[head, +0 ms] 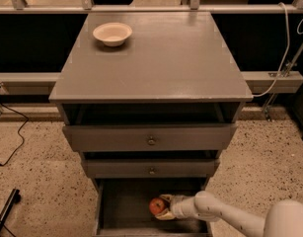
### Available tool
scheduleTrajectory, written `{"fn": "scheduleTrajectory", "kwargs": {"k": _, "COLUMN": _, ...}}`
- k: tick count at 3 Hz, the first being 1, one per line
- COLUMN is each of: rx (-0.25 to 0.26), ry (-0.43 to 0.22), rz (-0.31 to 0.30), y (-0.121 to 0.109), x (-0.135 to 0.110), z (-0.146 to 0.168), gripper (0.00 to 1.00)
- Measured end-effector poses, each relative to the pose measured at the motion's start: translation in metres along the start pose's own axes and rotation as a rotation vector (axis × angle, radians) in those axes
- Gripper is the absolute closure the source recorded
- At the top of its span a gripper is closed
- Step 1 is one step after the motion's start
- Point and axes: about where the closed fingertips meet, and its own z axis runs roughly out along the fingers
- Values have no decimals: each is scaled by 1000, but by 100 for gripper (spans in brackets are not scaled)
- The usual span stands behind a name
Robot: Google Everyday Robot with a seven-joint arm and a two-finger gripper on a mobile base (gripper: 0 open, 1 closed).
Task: Place apple into bottom drawer
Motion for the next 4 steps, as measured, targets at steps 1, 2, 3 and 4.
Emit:
{"fn": "scheduleTrajectory", "kwargs": {"k": 1, "rx": -12, "ry": 35, "rz": -23, "y": 1, "x": 2, "z": 10, "gripper": 100}}
{"fn": "scheduleTrajectory", "kwargs": {"k": 2, "rx": -27, "ry": 26, "rz": -29, "y": 1, "x": 5, "z": 18, "gripper": 74}}
{"fn": "scheduleTrajectory", "kwargs": {"k": 3, "rx": -37, "ry": 20, "rz": -27, "y": 1, "x": 8, "z": 22, "gripper": 52}}
{"fn": "scheduleTrajectory", "kwargs": {"k": 4, "rx": -42, "ry": 18, "rz": -29, "y": 1, "x": 10, "z": 24, "gripper": 28}}
